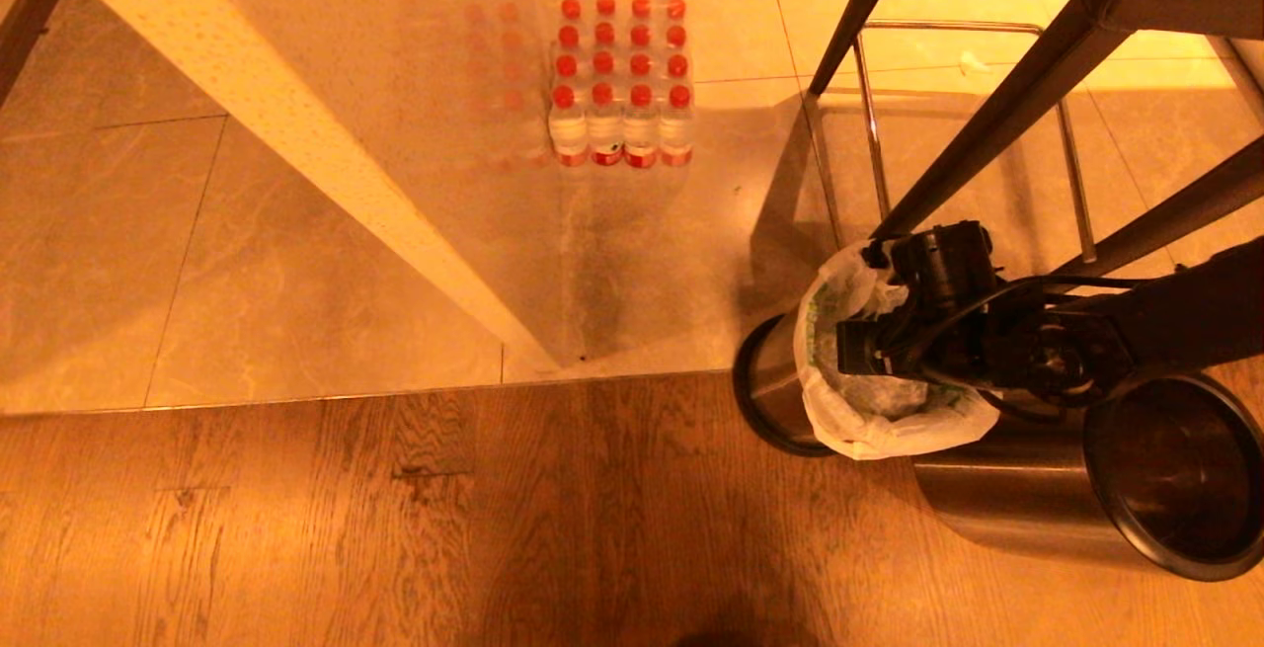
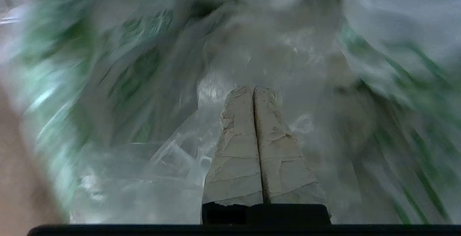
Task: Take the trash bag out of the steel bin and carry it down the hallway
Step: Pick up the trash bag
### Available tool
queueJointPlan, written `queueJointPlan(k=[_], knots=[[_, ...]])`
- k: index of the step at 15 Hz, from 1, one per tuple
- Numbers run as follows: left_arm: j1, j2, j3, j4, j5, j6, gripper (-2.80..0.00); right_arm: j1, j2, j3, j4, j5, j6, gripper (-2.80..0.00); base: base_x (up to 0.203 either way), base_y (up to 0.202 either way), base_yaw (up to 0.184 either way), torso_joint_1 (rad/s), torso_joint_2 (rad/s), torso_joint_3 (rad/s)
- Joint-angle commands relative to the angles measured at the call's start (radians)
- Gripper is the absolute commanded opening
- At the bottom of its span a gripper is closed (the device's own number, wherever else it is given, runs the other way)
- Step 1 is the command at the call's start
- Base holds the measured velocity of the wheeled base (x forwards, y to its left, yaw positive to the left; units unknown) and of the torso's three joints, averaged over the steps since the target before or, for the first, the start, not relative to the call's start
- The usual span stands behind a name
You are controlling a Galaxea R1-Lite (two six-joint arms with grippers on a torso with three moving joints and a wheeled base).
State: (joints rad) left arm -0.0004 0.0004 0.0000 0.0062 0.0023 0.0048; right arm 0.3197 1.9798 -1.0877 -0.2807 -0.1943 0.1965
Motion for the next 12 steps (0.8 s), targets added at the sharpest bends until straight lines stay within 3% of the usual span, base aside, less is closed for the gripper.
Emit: queueJointPlan(k=[1,3,12], knots=[[-0.001,0.0,-0.002,0.0,0.001,0.001,-2.8,-0.005,0.086,-0.007,-0.074,-0.005,-0.013,-2.8,0.0,0.0,0.0,0.0,0.0,0.0],[-0.001,0.0,0.0,0.0,0.001,0.001,-2.8,-0.01,0.122,-0.009,-0.154,-0.013,-0.079,-2.8,0.0,0.0,0.0,0.0,0.0,0.0],[0.0,0.0,0.0,0.0,0.001,0.001,-2.8,-0.022,0.222,0.0,-0.306,-0.078,-0.141,-2.8,0.0,0.0,0.0,0.0,0.0,0.0]])
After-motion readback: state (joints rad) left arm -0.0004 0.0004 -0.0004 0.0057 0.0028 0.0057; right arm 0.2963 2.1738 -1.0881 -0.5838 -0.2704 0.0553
